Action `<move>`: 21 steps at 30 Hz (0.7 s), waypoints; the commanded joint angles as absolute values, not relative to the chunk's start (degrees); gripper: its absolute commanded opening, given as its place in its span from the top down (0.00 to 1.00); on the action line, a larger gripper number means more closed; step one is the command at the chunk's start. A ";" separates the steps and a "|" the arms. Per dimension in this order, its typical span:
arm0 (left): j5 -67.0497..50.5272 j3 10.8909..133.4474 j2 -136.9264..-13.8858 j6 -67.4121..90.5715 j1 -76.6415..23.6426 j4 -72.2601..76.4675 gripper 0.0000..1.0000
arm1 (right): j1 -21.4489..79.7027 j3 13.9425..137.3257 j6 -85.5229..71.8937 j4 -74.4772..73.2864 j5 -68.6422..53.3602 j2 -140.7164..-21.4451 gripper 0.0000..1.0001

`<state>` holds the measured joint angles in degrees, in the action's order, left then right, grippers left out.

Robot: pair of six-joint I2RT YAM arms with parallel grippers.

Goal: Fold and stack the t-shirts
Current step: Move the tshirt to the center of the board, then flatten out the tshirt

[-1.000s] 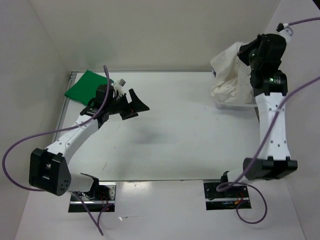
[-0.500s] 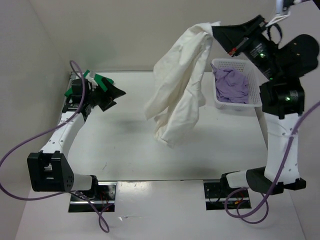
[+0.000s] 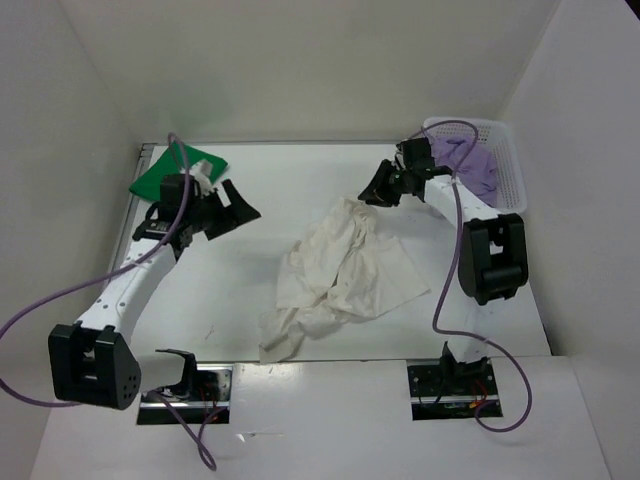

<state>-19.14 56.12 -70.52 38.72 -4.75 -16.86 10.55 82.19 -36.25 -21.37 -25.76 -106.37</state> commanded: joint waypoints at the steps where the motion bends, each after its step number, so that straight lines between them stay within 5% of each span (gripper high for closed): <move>1: -16.17 58.27 -73.29 31.38 -10.09 -19.95 0.10 | 12.56 84.03 -32.61 -20.47 -18.82 -101.16 0.66; 6: -15.64 57.66 -78.12 32.78 -21.24 -16.88 0.15 | 12.57 72.91 -34.10 -22.32 -13.11 -93.79 0.66; 10: -15.12 58.62 -85.07 34.80 -27.59 -13.99 0.22 | 12.57 62.86 -35.33 -23.37 -6.42 -86.50 0.89; 14: -15.64 60.81 -89.29 34.80 -31.99 -14.15 0.34 | 12.57 56.96 -36.47 -25.74 -3.16 -82.36 0.95; 21: -18.80 59.33 -92.89 33.49 -33.75 -13.54 0.20 | 8.72 51.51 -38.23 -26.37 -2.28 -84.54 0.55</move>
